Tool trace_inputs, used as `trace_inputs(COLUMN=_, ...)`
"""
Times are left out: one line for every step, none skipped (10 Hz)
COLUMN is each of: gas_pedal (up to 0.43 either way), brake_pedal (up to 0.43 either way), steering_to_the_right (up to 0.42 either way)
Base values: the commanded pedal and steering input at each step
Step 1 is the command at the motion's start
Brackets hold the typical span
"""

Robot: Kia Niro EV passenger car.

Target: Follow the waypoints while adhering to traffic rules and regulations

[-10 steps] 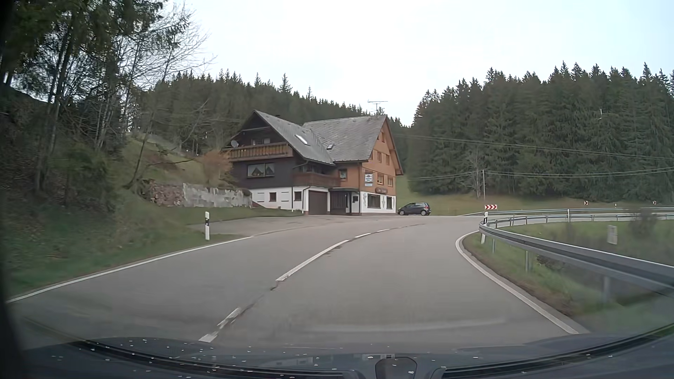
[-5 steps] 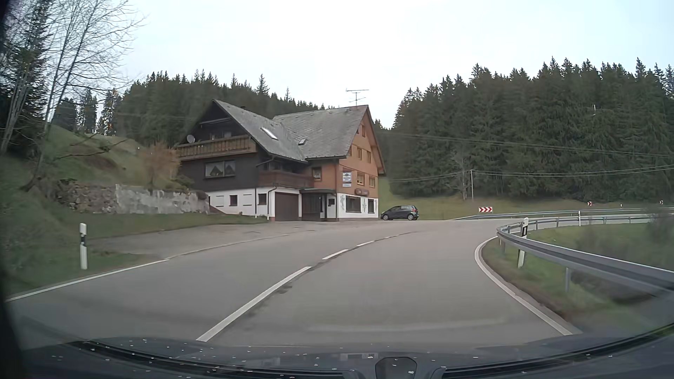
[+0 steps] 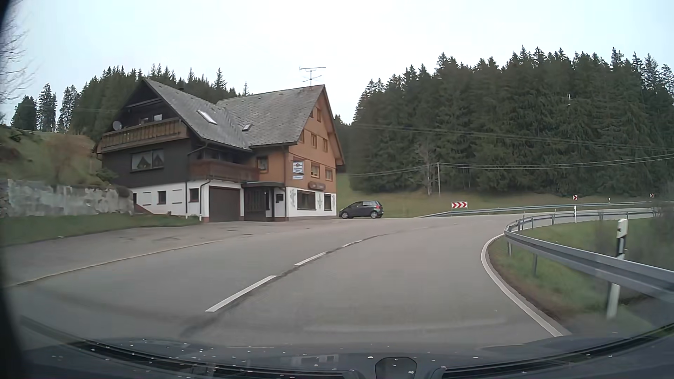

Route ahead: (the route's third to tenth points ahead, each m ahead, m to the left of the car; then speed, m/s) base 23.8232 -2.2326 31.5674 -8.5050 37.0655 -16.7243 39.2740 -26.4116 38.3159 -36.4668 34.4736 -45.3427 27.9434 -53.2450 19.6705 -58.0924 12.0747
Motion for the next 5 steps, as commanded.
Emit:
trace_inputs(gas_pedal=0.000, brake_pedal=0.000, steering_to_the_right=0.084)
trace_inputs(gas_pedal=0.000, brake_pedal=0.000, steering_to_the_right=0.085)
trace_inputs(gas_pedal=0.000, brake_pedal=0.000, steering_to_the_right=0.088)
trace_inputs(gas_pedal=0.000, brake_pedal=0.000, steering_to_the_right=0.091)
trace_inputs(gas_pedal=0.028, brake_pedal=0.000, steering_to_the_right=0.095)
